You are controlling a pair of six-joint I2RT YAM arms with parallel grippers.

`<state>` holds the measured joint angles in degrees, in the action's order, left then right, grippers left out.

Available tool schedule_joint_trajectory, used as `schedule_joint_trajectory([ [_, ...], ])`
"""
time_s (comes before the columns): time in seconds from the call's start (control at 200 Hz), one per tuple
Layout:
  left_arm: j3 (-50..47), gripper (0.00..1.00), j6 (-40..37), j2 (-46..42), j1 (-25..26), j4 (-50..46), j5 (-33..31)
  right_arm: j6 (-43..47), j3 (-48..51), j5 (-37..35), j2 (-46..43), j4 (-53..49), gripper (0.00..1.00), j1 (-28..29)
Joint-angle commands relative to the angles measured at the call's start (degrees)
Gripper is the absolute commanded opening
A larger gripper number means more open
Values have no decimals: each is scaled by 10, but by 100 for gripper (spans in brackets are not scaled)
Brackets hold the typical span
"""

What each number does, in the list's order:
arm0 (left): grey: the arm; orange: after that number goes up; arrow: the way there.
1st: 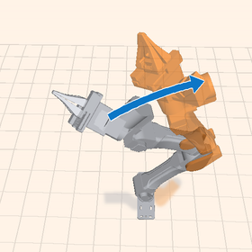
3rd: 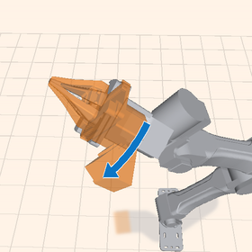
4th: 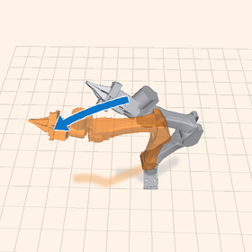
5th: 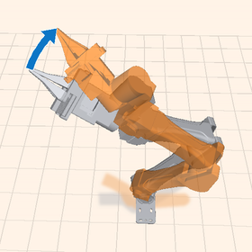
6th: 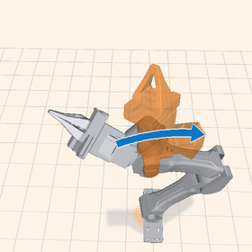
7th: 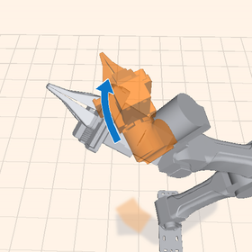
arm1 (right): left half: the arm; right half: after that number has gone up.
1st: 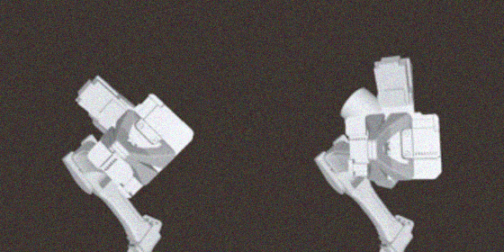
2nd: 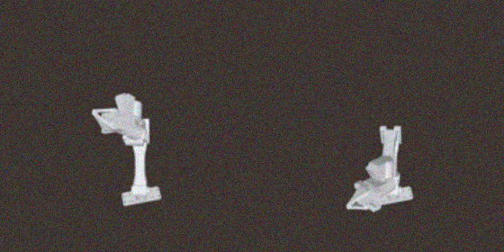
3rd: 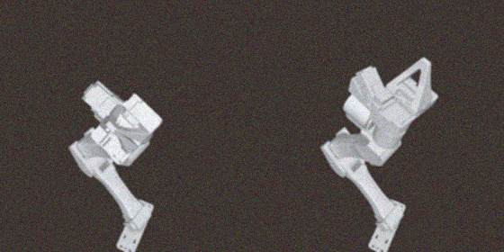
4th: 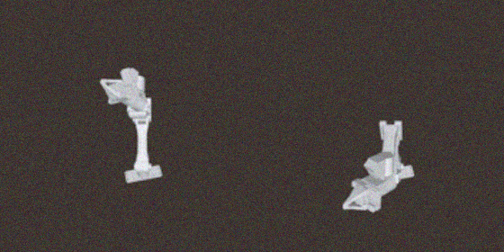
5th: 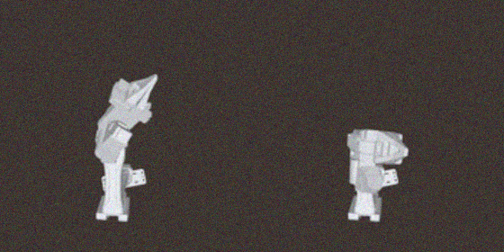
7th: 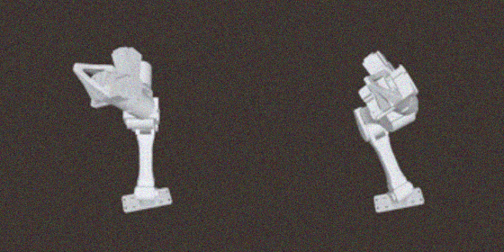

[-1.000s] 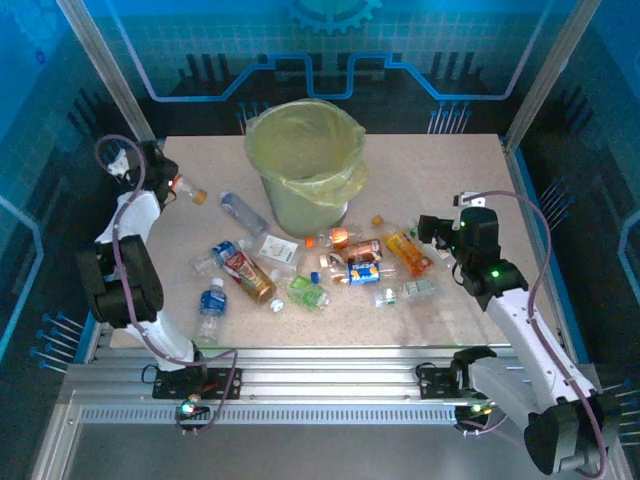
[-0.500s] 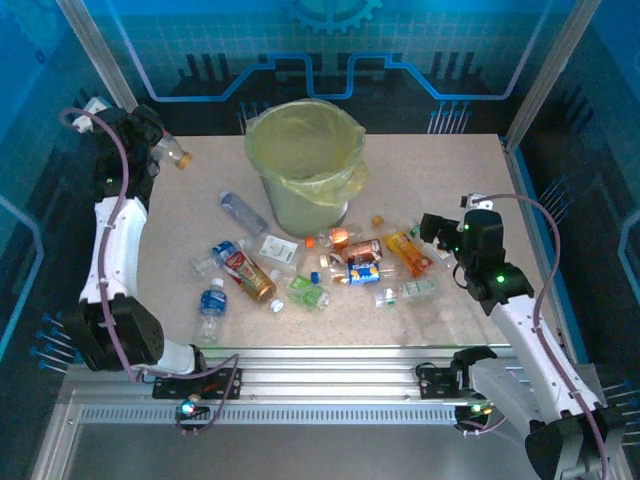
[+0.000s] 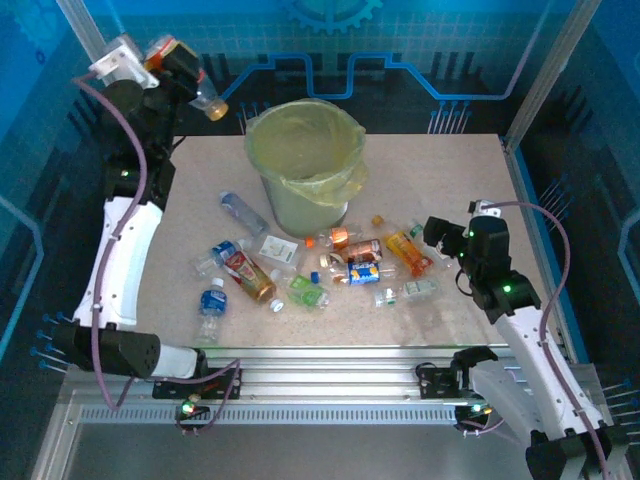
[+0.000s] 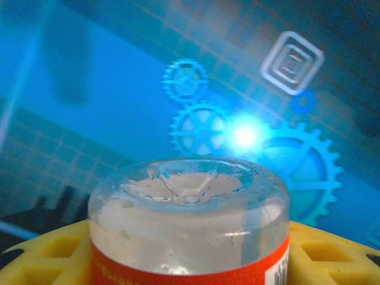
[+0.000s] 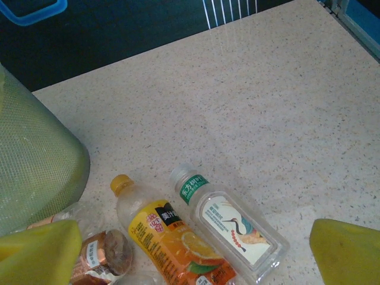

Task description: Put the plastic bottles in the bin

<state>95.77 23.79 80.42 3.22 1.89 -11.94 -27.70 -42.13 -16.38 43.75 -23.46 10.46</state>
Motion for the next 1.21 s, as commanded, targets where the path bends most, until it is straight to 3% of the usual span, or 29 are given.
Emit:
schedule_joint_trajectory([
  [0.0, 49, 14, -55, 47, 52, 26, 18, -20, -12, -13, -13, -34, 100, 7],
  [0.215, 124, 14, -138, 130, 148, 25, 44, -34, -19, -25, -21, -66, 100, 7],
  [0.385, 148, 14, -165, 182, 182, 23, 61, -43, -28, -31, -18, -86, 100, 7],
  [0.725, 189, 15, -204, 262, 200, -18, 73, -49, -47, -29, 8, -108, 100, 7],
  [1.2, 149, 15, -165, 311, 201, -114, 79, -66, -72, -45, 73, -134, 100, 7],
])
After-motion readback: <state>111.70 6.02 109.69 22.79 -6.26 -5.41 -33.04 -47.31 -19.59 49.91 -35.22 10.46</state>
